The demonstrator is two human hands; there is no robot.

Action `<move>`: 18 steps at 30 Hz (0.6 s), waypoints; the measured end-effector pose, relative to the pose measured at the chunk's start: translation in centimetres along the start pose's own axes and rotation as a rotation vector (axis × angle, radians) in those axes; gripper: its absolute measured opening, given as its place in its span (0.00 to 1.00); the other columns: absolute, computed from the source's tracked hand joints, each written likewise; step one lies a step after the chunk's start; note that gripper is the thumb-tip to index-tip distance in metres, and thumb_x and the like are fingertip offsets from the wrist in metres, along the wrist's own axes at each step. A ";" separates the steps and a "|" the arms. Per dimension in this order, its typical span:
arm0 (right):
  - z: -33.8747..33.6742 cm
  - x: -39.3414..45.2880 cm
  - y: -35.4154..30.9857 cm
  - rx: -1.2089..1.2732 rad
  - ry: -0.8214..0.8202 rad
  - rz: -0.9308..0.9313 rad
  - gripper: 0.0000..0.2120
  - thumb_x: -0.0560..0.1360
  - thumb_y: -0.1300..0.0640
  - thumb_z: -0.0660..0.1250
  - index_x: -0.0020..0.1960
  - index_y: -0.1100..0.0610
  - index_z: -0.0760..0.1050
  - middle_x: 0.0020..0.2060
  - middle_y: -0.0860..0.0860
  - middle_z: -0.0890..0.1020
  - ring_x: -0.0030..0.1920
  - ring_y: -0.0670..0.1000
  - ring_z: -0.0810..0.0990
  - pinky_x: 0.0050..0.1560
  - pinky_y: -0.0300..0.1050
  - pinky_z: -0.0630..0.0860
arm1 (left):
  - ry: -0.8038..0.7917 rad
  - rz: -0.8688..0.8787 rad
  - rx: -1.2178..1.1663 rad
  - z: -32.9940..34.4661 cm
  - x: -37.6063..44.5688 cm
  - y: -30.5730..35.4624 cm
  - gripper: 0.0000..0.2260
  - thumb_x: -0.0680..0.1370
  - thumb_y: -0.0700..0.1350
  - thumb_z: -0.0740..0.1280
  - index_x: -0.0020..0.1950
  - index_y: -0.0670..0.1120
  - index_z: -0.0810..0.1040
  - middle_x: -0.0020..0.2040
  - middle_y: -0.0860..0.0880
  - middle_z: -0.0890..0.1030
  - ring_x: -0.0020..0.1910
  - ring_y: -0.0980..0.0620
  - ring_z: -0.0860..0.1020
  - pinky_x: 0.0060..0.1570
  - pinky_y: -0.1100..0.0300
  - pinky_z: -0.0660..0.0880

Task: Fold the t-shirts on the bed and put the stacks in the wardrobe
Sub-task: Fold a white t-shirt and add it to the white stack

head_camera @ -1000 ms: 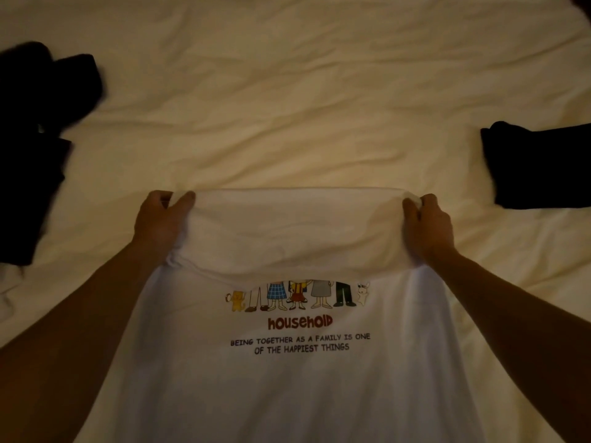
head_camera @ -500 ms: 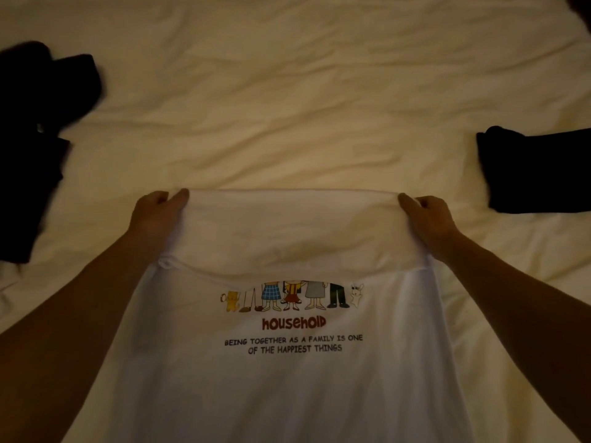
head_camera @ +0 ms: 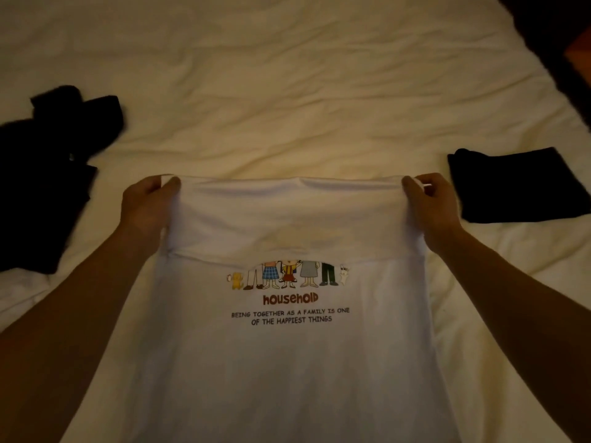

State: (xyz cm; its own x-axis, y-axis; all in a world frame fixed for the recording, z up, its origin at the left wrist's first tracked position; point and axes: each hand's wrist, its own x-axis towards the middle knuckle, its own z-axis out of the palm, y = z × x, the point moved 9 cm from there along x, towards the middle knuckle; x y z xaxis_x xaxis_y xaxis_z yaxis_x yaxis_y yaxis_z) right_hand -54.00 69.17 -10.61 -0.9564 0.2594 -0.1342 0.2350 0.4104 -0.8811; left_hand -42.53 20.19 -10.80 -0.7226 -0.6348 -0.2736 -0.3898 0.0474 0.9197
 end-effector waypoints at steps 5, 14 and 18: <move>-2.5 -3.0 0.5 0.101 0.008 -0.010 0.09 0.78 0.51 0.68 0.51 0.56 0.74 0.38 0.48 0.77 0.39 0.44 0.75 0.43 0.38 0.72 | -0.035 0.100 0.031 -2.9 -2.3 0.0 0.05 0.79 0.46 0.69 0.53 0.50 0.81 0.45 0.54 0.80 0.50 0.53 0.77 0.58 0.55 0.74; -5.2 -12.5 6.2 0.154 -0.065 0.019 0.02 0.79 0.55 0.67 0.51 0.53 0.76 0.43 0.49 0.80 0.42 0.42 0.79 0.45 0.40 0.76 | -0.029 0.128 0.224 -6.2 -11.1 -6.4 0.09 0.81 0.46 0.66 0.62 0.49 0.77 0.62 0.52 0.76 0.59 0.54 0.74 0.59 0.60 0.69; -4.4 -15.8 10.3 0.167 -0.088 0.132 0.02 0.80 0.55 0.65 0.49 0.51 0.77 0.44 0.49 0.81 0.47 0.49 0.79 0.51 0.50 0.77 | -0.024 0.081 0.328 -7.2 -14.2 -11.1 0.04 0.80 0.45 0.67 0.55 0.51 0.78 0.61 0.46 0.74 0.52 0.49 0.75 0.50 0.60 0.70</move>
State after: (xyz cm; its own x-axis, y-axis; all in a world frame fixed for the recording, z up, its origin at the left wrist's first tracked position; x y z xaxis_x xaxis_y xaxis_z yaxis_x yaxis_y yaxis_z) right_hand -35.68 73.09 -15.57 -0.9326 0.2204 -0.2857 0.3336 0.2255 -0.9153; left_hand -23.84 23.17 -15.12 -0.7703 -0.6008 -0.2136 -0.4907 0.3446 0.8003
